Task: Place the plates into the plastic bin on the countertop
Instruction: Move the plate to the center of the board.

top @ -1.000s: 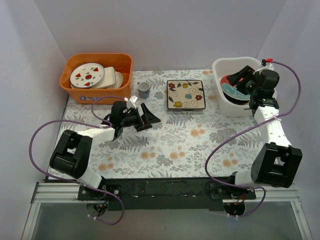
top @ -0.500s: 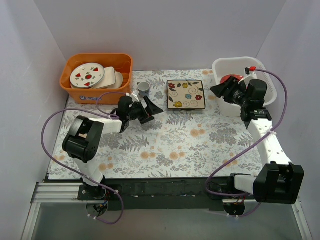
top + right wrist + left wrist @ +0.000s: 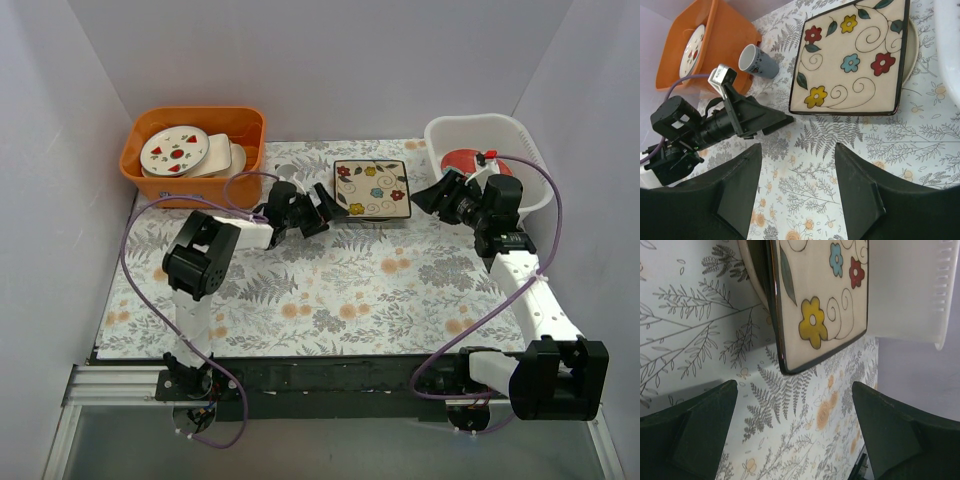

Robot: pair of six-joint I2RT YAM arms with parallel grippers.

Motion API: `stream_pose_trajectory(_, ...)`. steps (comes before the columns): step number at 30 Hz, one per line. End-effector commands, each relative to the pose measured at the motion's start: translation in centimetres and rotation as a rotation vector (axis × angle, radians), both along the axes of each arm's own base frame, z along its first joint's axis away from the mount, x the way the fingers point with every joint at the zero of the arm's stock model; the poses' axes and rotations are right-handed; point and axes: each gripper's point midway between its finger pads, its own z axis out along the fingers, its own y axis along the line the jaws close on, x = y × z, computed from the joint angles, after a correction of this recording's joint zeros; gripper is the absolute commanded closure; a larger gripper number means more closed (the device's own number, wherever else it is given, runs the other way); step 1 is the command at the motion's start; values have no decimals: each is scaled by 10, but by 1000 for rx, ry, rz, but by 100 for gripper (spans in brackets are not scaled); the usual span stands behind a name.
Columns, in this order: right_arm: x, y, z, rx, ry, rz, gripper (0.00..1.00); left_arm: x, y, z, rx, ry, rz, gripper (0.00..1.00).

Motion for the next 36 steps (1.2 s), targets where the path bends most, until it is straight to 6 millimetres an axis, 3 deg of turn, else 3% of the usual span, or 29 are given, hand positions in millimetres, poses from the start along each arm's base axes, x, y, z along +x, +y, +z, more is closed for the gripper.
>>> stream_pose_trajectory(1, -6, 5, 15, 16, -61, 24, 34, 21, -3, 4, 55, -42, 41, 2)
stream_pose_trajectory(9, -8, 5, 13, 8, -55, 25, 34, 46, -10, -5, 54, -20, 97, 10)
stream_pose_trajectory(17, -8, 5, 11, 2, -50, 26, 34, 50, -18, -25, 71, 23, 110, 21)
stream_pose_trajectory(22, -7, 5, 11, -1, -49, 31, 34, 43, -21, -38, 78, 49, 80, 61)
stream_pose_trajectory(24, -7, 5, 9, -2, -44, 31, 34, 39, -18, -43, 85, 57, 76, 71)
stream_pose_trajectory(26, -8, 5, 8, -3, -43, 33, 34, 34, -16, -47, 95, 61, 71, 86)
stream_pose_trajectory(29, -9, 6, 4, -1, -33, 36, 34, 31, -12, -48, 105, 58, 76, 98)
stream_pose_trajectory(36, -12, 6, 0, -4, -26, 43, 34, 18, -5, -47, 126, 52, 68, 100)
